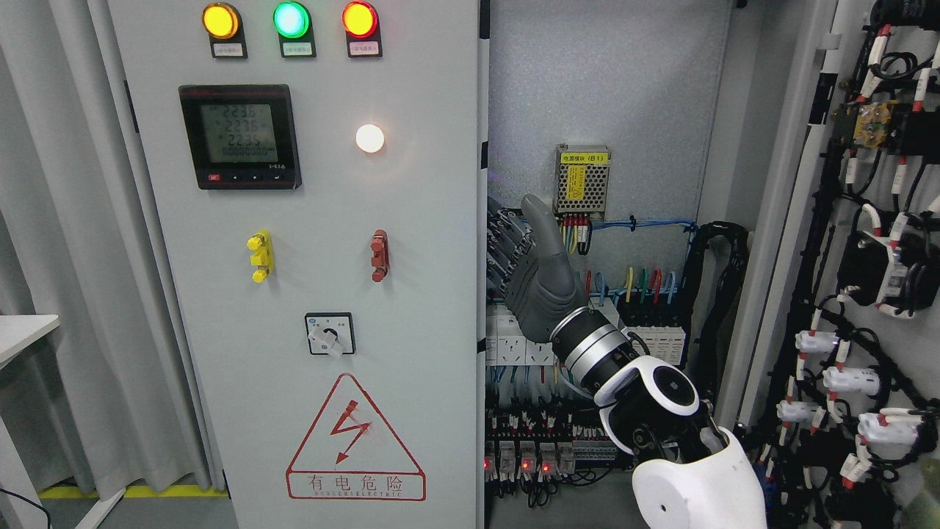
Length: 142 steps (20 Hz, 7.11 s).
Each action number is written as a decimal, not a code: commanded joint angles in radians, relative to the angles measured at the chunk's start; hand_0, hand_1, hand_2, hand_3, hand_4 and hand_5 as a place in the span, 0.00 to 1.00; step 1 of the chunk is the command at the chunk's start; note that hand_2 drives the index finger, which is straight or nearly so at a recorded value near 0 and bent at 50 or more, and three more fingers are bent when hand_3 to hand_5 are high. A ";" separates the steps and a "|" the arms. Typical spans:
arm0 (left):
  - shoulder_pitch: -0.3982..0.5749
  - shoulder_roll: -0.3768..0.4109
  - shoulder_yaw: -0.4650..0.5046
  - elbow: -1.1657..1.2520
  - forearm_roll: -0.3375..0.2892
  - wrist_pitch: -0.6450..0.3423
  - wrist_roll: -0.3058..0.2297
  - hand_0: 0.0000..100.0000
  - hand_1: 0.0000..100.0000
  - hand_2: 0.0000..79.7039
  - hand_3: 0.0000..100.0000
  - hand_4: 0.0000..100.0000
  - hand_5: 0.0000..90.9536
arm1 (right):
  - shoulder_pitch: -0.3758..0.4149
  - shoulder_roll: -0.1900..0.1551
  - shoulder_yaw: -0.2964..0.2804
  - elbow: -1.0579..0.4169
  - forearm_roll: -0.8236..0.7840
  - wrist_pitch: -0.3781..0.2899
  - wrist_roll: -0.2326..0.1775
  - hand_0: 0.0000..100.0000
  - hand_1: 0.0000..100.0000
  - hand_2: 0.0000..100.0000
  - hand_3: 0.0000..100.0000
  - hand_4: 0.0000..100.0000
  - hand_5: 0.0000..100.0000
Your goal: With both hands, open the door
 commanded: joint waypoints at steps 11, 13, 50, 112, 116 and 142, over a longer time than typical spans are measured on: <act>0.001 0.032 0.000 0.001 0.000 -0.005 0.000 0.29 0.00 0.04 0.03 0.03 0.00 | -0.009 0.000 -0.013 0.055 -0.001 -0.028 0.091 0.22 0.00 0.00 0.00 0.00 0.00; 0.001 0.032 0.000 0.001 0.000 -0.005 0.000 0.29 0.00 0.04 0.03 0.03 0.00 | -0.009 0.000 -0.014 0.059 -0.002 -0.031 0.092 0.22 0.00 0.00 0.00 0.00 0.00; -0.007 0.035 -0.002 -0.001 -0.003 -0.004 0.000 0.29 0.00 0.04 0.03 0.03 0.00 | -0.005 0.000 -0.046 0.052 -0.042 -0.034 0.197 0.22 0.00 0.00 0.00 0.00 0.00; -0.007 0.034 -0.002 0.001 -0.003 -0.004 0.000 0.29 0.00 0.04 0.03 0.03 0.00 | 0.178 0.000 0.251 -0.246 -0.044 -0.120 0.276 0.22 0.00 0.00 0.00 0.00 0.00; -0.004 0.034 0.000 0.001 -0.003 -0.004 0.000 0.29 0.00 0.03 0.03 0.03 0.00 | 0.185 0.000 0.280 -0.273 -0.066 -0.120 0.345 0.22 0.00 0.00 0.00 0.00 0.00; 0.000 0.037 0.000 0.003 -0.003 -0.004 0.000 0.29 0.00 0.04 0.03 0.03 0.00 | 0.195 0.000 0.503 -0.231 -0.126 -0.119 0.342 0.22 0.00 0.00 0.00 0.00 0.00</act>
